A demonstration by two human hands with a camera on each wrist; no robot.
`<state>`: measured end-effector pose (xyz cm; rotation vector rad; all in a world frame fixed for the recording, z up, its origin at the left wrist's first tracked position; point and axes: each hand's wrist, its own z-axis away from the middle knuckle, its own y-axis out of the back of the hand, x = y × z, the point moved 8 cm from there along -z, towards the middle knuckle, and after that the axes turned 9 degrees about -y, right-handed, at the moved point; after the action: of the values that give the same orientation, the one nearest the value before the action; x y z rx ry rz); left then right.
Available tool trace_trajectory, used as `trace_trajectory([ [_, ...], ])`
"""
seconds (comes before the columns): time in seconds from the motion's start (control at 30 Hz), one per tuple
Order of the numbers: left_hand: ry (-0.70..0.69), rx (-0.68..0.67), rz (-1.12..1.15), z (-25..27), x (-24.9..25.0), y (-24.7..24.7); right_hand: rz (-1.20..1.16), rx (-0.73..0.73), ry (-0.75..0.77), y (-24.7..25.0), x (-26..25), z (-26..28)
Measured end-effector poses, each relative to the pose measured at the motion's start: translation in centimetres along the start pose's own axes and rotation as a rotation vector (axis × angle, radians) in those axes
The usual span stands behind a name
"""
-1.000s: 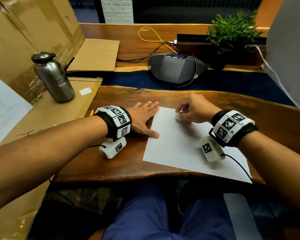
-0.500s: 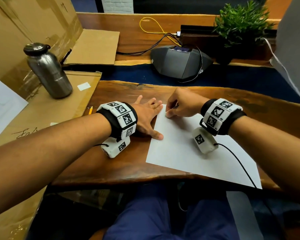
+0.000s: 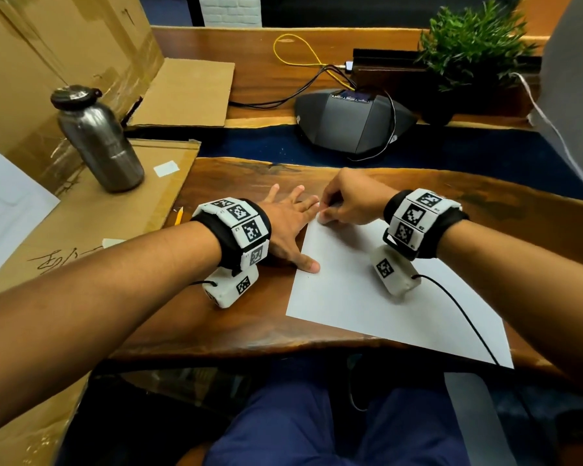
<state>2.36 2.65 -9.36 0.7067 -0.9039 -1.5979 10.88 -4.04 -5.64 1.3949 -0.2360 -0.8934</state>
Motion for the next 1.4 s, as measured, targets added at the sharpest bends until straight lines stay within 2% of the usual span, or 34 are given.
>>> trace_trajectory([
  [0.07,-0.009,0.007,0.021,0.1,-0.1,-0.1,0.027,-0.097,0.041,-1.0,-0.8,0.5],
  [0.2,0.0,0.014,0.032,0.2,0.1,-0.3,-0.05,0.093,-0.069,1.1,1.2,-0.5],
  [0.33,-0.009,0.028,0.076,0.4,-0.1,-0.4,0.0,-0.108,0.002,-0.8,-0.5,0.2],
  [0.47,0.003,0.025,0.059,0.2,0.0,-0.4,-0.093,0.075,-0.108,1.0,1.4,-1.0],
  [0.6,0.007,0.027,0.099,0.3,-0.2,-0.5,-0.057,-0.043,-0.116,0.1,1.4,-1.2],
  [0.7,0.018,0.015,0.101,0.2,-0.1,-0.5,-0.075,0.12,-0.176,1.6,2.6,-2.1],
  [0.77,0.025,0.012,0.098,0.2,-0.2,-0.6,-0.101,0.184,-0.15,2.2,2.2,-2.0],
  [0.8,0.024,0.016,0.099,0.2,-0.2,-0.6,-0.1,0.145,-0.11,2.0,1.7,-1.8],
  [0.9,0.013,0.023,0.125,0.2,-0.3,-0.8,0.047,-0.122,0.029,-0.2,-0.4,-0.3],
  [0.97,0.006,0.02,0.135,0.1,-0.3,-0.8,0.089,-0.166,0.059,-0.8,-0.7,-0.1],
  [1.07,0.007,0.008,0.133,0.0,-0.3,-0.9,0.082,-0.05,0.053,0.1,-0.4,-1.0],
  [1.3,0.02,0.015,0.137,-0.2,-0.5,-1.0,-0.017,0.182,-0.079,2.2,1.6,-2.6],
  [1.33,0.019,0.013,0.131,-0.2,-0.4,-1.0,-0.017,0.161,-0.07,2.2,1.5,-2.3],
  [1.4,0.021,0.016,0.12,-0.2,-0.5,-1.0,0.024,-0.007,0.006,1.0,0.5,-1.4],
])
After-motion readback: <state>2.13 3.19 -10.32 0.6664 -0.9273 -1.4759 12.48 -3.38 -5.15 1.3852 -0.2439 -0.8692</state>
